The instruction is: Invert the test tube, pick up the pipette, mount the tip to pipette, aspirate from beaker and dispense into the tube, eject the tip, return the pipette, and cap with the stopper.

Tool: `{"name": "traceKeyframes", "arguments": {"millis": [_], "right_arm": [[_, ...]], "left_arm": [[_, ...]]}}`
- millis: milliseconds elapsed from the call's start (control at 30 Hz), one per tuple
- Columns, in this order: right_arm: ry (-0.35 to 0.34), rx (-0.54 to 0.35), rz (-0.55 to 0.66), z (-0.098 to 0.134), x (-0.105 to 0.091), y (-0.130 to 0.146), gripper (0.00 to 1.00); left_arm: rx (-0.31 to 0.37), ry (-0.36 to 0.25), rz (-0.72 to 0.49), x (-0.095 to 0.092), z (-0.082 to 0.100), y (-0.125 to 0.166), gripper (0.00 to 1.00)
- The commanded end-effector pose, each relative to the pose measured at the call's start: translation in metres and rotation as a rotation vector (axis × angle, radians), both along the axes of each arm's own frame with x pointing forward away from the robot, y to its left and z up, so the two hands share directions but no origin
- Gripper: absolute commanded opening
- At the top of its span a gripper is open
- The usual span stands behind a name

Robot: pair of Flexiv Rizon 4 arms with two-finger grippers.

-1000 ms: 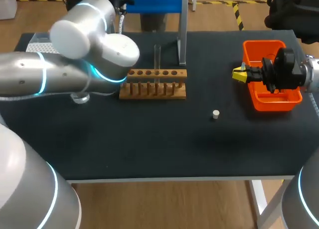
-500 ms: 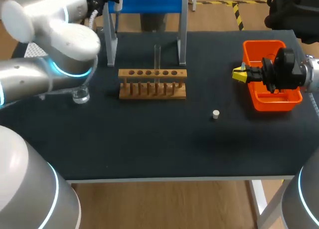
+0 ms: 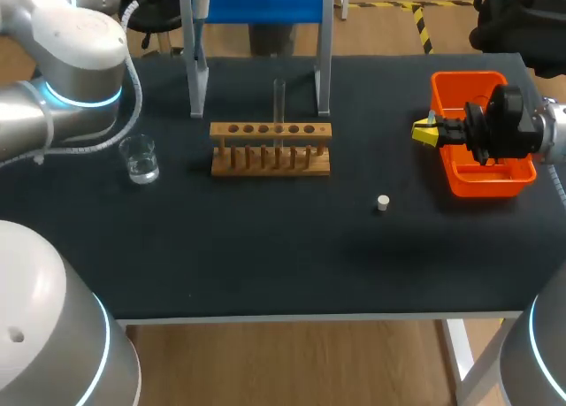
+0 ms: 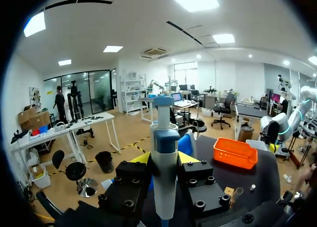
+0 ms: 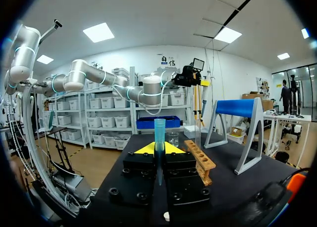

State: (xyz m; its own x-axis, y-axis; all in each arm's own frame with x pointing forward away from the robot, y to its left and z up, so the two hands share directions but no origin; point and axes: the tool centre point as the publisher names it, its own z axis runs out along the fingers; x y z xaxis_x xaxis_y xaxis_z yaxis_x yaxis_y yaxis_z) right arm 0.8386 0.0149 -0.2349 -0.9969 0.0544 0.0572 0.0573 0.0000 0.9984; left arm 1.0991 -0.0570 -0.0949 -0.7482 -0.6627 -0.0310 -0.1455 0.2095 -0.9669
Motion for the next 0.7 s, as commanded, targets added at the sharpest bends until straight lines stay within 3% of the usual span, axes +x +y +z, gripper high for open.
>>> {"name": "traceKeyframes", "arguments": {"millis": [33, 333, 700], "right_arm": [[0.000, -0.002, -0.001, 0.001, -0.001, -0.001, 0.00], [0.000, -0.002, -0.001, 0.001, -0.001, -0.001, 0.00], [0.000, -0.002, -0.001, 0.001, -0.001, -0.001, 0.00]], "left_arm": [[-0.042, -0.050, -0.097, -0.025, 0.007, 0.005, 0.00], [-0.102, -0.099, -0.249, -0.073, 0.026, -0.013, 0.00], [-0.103, -0.046, -0.370, -0.126, 0.049, -0.056, 0.00]]}}
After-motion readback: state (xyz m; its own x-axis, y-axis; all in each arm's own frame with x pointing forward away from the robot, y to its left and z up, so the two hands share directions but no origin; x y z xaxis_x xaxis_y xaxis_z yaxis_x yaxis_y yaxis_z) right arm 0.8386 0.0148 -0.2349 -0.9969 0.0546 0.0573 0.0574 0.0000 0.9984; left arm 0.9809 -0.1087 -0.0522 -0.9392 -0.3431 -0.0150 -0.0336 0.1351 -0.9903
